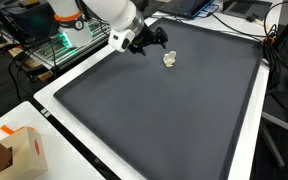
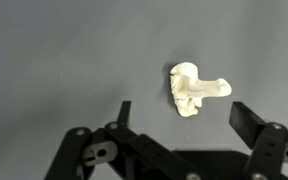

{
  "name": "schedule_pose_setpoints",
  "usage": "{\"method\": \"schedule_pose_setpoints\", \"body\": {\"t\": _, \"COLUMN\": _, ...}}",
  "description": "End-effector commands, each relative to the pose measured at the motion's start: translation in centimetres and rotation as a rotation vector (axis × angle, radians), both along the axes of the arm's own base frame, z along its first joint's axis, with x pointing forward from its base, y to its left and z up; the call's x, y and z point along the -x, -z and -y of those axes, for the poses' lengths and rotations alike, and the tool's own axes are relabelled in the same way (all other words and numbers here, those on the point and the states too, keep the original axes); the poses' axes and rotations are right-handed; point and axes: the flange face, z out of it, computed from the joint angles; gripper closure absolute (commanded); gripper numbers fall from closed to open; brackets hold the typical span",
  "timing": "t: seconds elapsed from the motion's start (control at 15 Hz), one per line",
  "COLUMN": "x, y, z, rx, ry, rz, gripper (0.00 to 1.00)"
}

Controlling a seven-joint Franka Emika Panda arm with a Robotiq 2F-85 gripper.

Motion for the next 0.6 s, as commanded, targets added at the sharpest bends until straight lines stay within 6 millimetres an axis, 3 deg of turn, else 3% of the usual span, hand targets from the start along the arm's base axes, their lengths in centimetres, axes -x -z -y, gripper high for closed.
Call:
{"method": "schedule_pose_setpoints", "body": {"t": 0.0, "x": 0.0, "y": 1.2, "z": 0.9, "rx": -0.117, "ry": 0.103, "rz": -0.064, "gripper": 0.0}}
{"method": "schedule_pose_setpoints", "body": {"t": 0.53, "x": -0.1, "y": 3.9, "z": 2.4, "rx": -0.194, "ry": 0.237, "rz": -0.094, "gripper": 0.0}}
